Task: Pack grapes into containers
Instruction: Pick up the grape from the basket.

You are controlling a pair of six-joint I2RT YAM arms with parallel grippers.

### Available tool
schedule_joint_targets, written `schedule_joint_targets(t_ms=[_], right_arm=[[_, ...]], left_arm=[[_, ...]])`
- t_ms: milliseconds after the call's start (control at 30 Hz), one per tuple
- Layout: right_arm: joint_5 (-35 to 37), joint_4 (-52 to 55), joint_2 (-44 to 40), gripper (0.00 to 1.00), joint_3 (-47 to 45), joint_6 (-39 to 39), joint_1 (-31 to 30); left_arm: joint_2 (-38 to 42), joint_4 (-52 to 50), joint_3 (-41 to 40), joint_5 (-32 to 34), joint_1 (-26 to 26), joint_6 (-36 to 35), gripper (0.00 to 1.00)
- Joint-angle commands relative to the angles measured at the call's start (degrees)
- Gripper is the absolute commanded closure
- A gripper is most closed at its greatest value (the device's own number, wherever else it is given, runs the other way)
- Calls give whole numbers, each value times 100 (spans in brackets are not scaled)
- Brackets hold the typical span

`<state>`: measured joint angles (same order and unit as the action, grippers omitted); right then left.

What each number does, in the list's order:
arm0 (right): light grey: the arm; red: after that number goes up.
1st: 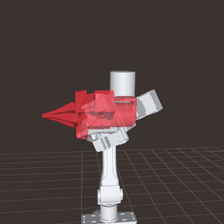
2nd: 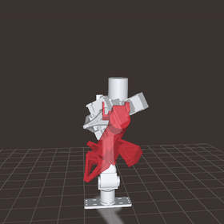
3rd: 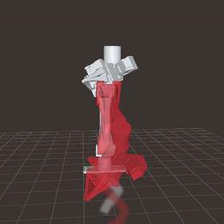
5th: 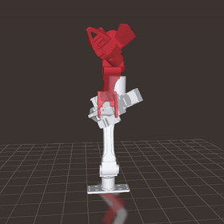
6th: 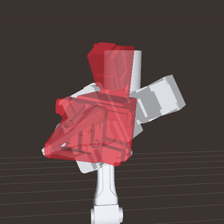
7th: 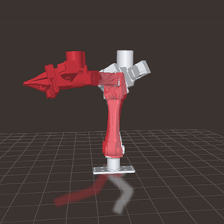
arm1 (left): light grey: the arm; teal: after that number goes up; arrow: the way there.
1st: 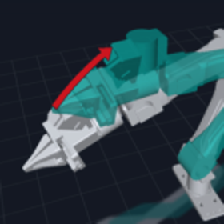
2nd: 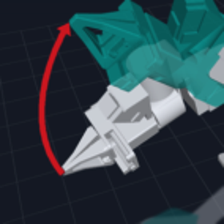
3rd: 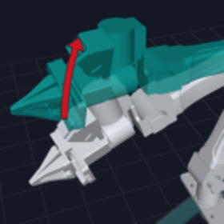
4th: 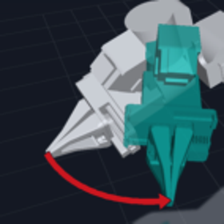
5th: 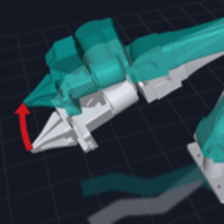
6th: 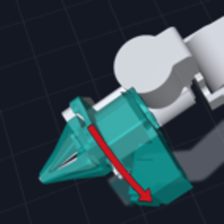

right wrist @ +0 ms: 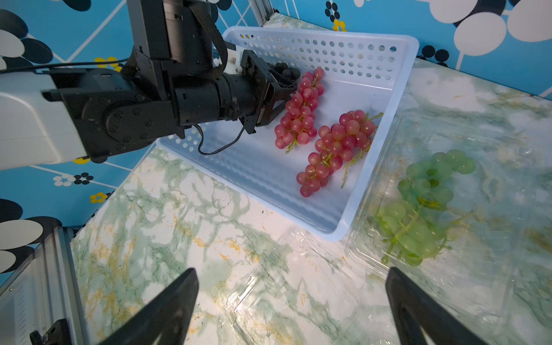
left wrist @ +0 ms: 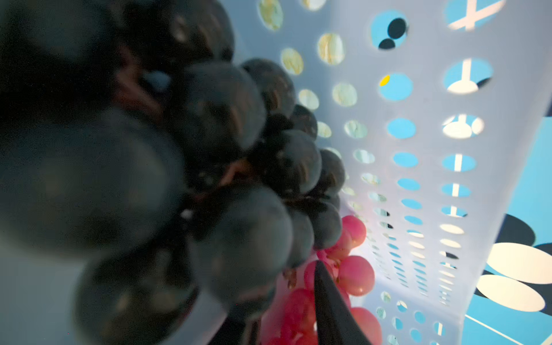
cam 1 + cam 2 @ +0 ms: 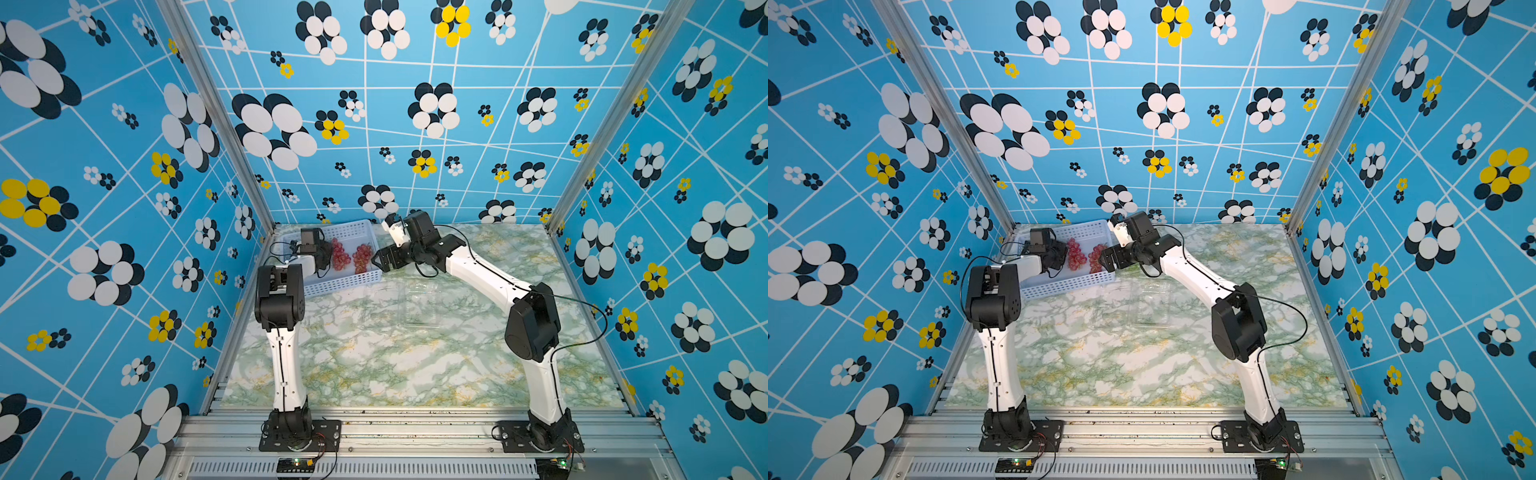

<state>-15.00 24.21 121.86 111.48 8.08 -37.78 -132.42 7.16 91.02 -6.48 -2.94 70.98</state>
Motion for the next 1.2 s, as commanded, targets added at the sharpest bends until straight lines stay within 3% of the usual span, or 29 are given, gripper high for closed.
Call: schedule_joint_targets(t_ms=[0, 433, 500, 1167], right_arm=[[85, -162, -186, 1, -203, -92, 78], [-68, -610, -443, 1, -789, 71, 243], [-90, -649, -475, 1, -848, 91, 255], [-282, -828, -681, 1, -1099, 545, 228]], left_arm=[[-248, -162, 237, 317, 73, 31, 71], [-283, -297, 260, 452, 18, -95, 93], [-226, -316, 252, 401, -37, -156, 100], [1572, -1250, -36, -1123, -335, -1177, 100]])
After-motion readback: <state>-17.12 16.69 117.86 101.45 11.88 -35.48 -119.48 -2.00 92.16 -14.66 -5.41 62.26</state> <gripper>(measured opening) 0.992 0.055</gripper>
